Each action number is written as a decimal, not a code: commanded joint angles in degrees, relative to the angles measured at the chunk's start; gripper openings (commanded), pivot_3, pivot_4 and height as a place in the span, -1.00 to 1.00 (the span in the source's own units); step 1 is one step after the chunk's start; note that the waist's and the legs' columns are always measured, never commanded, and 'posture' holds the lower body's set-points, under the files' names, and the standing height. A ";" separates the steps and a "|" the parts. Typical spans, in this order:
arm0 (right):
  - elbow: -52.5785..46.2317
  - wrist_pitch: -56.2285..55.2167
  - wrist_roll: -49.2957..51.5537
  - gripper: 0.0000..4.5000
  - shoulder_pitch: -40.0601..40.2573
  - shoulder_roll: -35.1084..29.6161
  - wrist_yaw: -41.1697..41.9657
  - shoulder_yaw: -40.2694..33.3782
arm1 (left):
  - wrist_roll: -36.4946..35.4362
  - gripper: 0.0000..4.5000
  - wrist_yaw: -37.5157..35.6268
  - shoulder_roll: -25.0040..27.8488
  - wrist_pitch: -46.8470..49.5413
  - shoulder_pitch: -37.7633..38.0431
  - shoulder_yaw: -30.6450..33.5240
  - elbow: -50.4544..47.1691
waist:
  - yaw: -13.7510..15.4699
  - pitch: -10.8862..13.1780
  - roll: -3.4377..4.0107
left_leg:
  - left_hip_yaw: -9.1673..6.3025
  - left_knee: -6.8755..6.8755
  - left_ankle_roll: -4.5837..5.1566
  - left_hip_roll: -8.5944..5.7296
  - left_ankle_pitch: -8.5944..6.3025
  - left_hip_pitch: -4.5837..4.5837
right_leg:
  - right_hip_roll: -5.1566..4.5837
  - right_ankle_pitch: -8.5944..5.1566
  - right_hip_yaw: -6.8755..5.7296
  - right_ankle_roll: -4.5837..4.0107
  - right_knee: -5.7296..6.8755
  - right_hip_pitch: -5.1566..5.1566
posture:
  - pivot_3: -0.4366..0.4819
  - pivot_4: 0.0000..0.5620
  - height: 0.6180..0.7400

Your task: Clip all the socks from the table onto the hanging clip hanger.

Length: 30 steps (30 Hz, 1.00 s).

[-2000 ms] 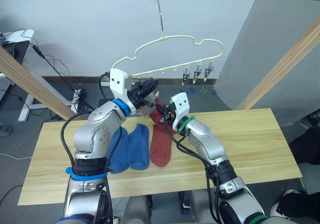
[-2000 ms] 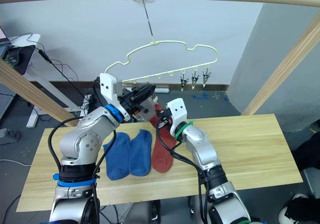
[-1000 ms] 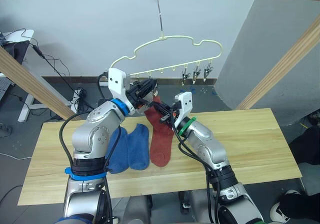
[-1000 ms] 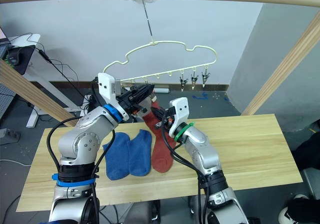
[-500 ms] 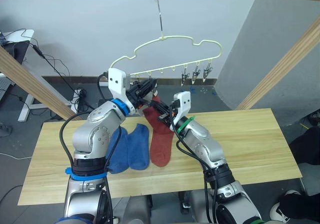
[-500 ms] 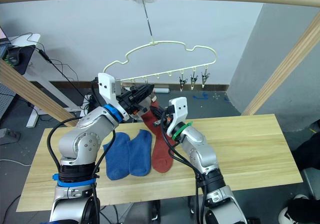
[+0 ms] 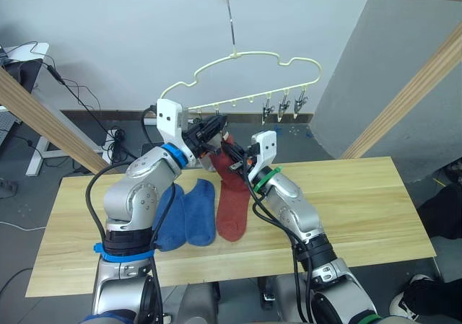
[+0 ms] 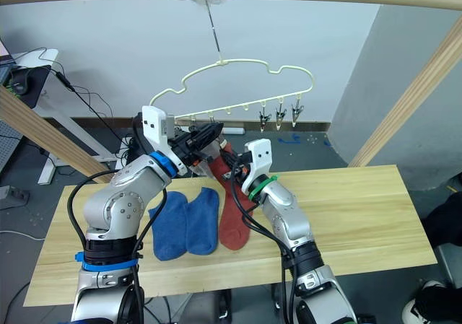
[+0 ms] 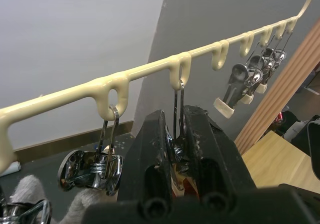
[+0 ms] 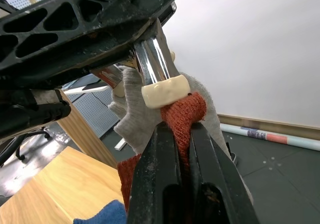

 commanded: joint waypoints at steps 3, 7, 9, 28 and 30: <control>-3.78 -0.61 1.41 -1.00 -1.86 3.15 0.89 0.74 | -0.19 -0.90 0.26 -0.02 -0.16 0.60 0.03 -1.81 | 0.00 0.00 0.00 | 0.00 0.00 0.00 0.00 0.00 0.00 | 0.00 0.00 0.00 0.00 0.00 0.00 | -0.36 -0.05 1.00; -3.68 -0.70 2.21 -1.00 -2.31 3.91 1.23 1.01 | -0.30 -0.90 0.43 -0.25 -0.15 0.87 -0.22 -2.11 | 0.00 0.00 0.00 | 0.00 0.00 0.00 0.00 0.00 0.00 | 0.00 0.00 0.00 0.00 0.00 0.00 | -0.36 -0.06 1.00; -3.54 -0.78 2.50 -1.00 -2.54 4.08 1.31 1.27 | -0.31 -0.90 0.47 -0.26 -0.12 0.95 -0.21 -2.21 | 0.00 0.00 0.00 | 0.00 0.00 0.00 0.00 0.00 0.00 | 0.00 0.00 0.00 0.00 0.00 0.00 | -0.36 -0.07 1.00; -2.62 -1.08 2.94 -1.00 -3.75 4.30 1.06 1.14 | -0.68 0.28 -0.29 1.17 1.91 3.24 -0.32 -4.02 | 0.00 0.00 0.00 | 0.00 0.00 0.00 0.00 0.00 0.00 | 0.00 0.00 0.00 0.00 0.00 0.00 | -0.36 -0.07 1.00; -2.39 -1.13 2.95 -1.00 -3.84 4.18 0.97 1.08 | -1.16 0.28 -0.79 1.87 2.43 3.73 0.01 -4.72 | -0.02 0.00 0.00 | 0.00 0.00 0.00 0.00 0.00 0.00 | 0.00 0.00 0.00 0.00 0.00 0.00 | -0.36 -0.07 1.00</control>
